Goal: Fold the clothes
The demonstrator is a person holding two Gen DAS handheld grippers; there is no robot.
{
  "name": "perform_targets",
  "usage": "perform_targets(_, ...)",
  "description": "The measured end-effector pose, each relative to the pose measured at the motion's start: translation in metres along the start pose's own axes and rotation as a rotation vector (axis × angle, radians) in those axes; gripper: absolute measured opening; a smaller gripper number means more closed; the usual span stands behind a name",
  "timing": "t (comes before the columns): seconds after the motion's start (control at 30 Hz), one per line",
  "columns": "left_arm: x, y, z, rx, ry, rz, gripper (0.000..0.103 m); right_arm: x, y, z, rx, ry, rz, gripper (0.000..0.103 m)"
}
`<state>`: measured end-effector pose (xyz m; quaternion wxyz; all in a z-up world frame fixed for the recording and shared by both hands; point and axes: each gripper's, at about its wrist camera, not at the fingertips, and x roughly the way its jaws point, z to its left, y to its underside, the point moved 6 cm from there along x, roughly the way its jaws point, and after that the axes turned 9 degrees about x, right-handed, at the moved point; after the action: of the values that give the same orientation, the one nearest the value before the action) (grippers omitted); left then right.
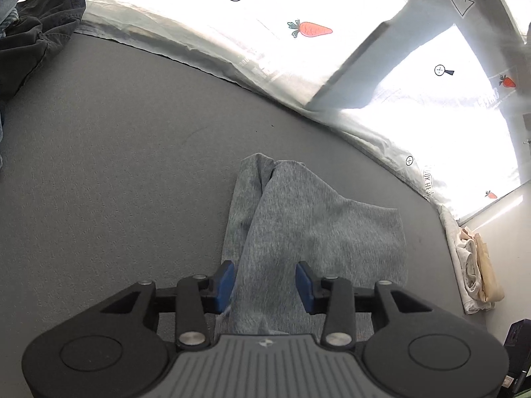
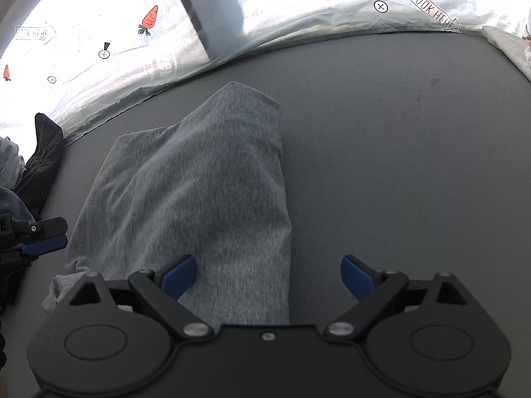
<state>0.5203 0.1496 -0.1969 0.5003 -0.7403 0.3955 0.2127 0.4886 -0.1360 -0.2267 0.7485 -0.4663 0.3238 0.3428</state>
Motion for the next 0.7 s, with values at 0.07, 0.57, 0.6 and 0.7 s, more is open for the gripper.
perform_targets(0.07,0.017,-0.011,-0.003,0.027,0.004,0.016,0.045,0.001,-0.001,0.001,-0.009,0.01,0.0,0.098)
perform_targets(0.57,0.001,-0.029,-0.038,0.213,-0.036,-0.135,0.006,0.006,-0.001,-0.001,0.012,0.012,0.013,0.102)
perform_targets(0.6,0.008,-0.027,-0.029,0.188,-0.06,-0.113,0.007,0.006,-0.001,0.0,0.011,0.009,0.014,0.102)
perform_targets(0.7,0.024,-0.017,0.0,0.11,-0.108,-0.047,0.016,0.006,-0.002,0.004,-0.006,0.001,0.017,0.102)
